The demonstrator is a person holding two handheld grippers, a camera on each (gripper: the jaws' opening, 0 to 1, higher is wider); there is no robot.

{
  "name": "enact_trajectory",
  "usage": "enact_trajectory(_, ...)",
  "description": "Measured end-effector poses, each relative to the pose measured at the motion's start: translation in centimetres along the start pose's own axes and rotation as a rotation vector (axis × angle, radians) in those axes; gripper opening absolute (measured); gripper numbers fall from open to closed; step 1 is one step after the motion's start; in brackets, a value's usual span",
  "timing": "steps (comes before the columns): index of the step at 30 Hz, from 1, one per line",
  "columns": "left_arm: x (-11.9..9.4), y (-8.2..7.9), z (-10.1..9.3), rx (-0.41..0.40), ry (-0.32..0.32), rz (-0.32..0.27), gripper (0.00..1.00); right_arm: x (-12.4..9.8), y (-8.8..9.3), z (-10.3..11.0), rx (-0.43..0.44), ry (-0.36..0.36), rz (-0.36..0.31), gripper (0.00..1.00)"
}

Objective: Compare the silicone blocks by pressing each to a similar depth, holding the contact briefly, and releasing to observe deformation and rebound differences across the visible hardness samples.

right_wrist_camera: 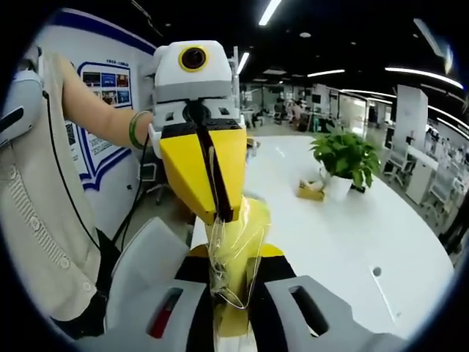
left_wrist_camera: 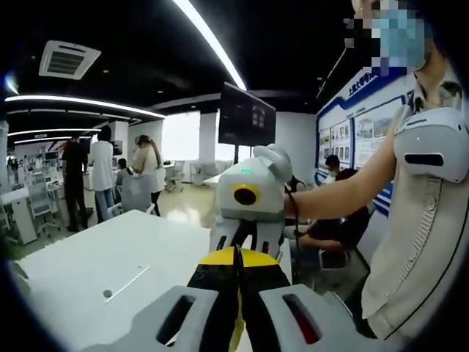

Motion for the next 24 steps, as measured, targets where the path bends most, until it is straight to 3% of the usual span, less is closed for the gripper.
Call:
enact_trajectory(3,0.0,0.3,0.0,-0.020,-0.010,0.001,0.00,0.1,0.3,0.1,0.022,-0.011,0.007,0.08)
enact_trajectory(11,-0.4,1.2,0.3,-0.054,-0.042,-0.017,0.00,0.5,0.9,0.2,-0.022,-0.003,0.015,0.11)
enact_trajectory(13,-0.6,1.3,0.3,-0.110,-0.042,-0.021,0.00,0.5,1.0,0.1,-0.027,-0.004,0.021,0.11)
enact_trajectory(24,-1.5,1.6,0.8,-0.128,-0.041,-0.052,0.00,1.2,1.0,0.3,-0.028,-0.017,0.037,0.14)
Point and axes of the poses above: the point that each gripper's makers call its tool centre point, and the gripper's own axes: x roughly forward along the fingers, z roughly to its left, y roughly out of its underside, the point moved 9 cm from there along -x, roughly backward along the fingers, and after that the axes turned 12 degrees about -z, right-handed, at the moved point
